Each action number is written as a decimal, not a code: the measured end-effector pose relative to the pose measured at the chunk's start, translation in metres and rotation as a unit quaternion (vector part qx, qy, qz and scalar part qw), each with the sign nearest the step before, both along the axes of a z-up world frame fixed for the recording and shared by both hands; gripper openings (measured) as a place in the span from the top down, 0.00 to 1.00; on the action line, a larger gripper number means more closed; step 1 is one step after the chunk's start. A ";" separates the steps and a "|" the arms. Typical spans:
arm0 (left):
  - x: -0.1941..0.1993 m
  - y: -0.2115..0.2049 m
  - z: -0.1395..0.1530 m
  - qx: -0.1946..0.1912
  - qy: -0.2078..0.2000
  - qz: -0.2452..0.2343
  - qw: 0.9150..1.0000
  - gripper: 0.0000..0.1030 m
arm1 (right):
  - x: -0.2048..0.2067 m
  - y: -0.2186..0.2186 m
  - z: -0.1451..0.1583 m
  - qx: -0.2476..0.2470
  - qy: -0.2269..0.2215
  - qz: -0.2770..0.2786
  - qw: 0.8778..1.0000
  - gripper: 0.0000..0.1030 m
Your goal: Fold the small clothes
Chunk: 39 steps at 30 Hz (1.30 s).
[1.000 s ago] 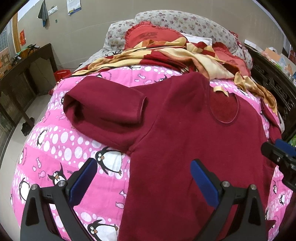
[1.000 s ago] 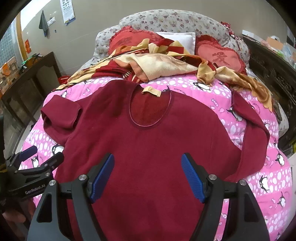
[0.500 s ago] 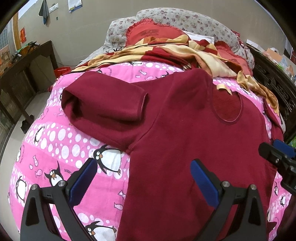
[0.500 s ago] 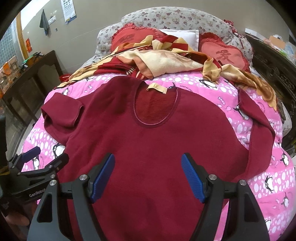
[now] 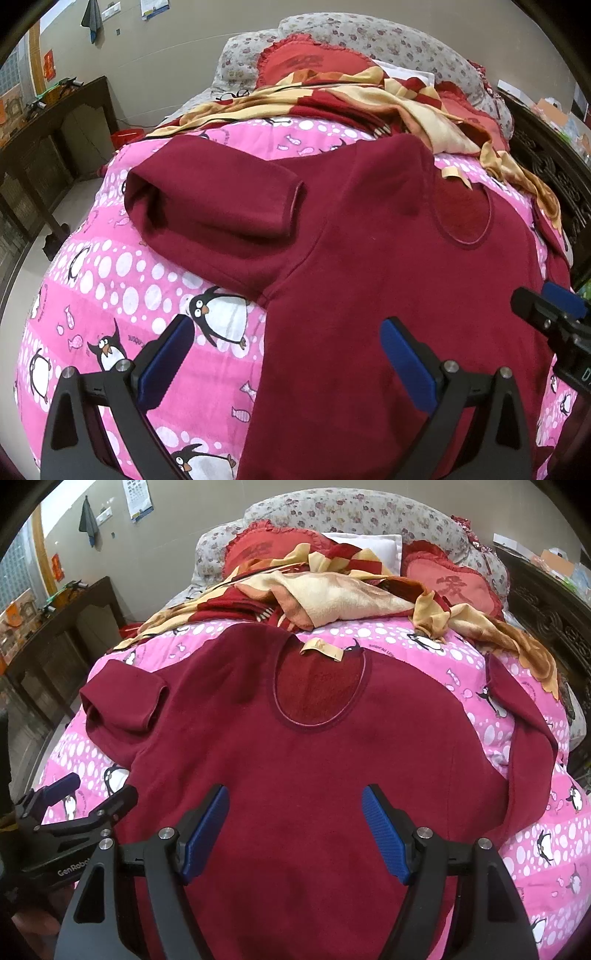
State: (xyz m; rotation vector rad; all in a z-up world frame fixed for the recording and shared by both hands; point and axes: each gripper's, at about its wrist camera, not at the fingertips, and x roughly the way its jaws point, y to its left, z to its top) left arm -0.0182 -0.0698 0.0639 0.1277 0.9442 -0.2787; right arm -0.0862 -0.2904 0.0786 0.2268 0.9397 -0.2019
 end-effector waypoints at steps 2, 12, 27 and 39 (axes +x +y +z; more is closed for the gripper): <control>0.002 0.001 -0.001 0.001 0.000 0.001 1.000 0.01 | 0.002 0.000 -0.001 0.000 0.001 0.001 1.000 0.17; 0.008 0.007 -0.006 0.003 0.006 0.007 1.000 0.01 | 0.010 0.007 -0.005 0.002 -0.001 0.009 1.000 0.17; 0.017 0.052 -0.028 -0.014 0.035 0.057 0.998 0.01 | 0.103 0.072 0.015 0.064 -0.059 0.161 0.983 0.35; 0.027 0.073 -0.044 -0.028 0.058 0.079 0.995 0.01 | 0.192 0.107 -0.044 0.075 0.001 0.178 0.981 0.35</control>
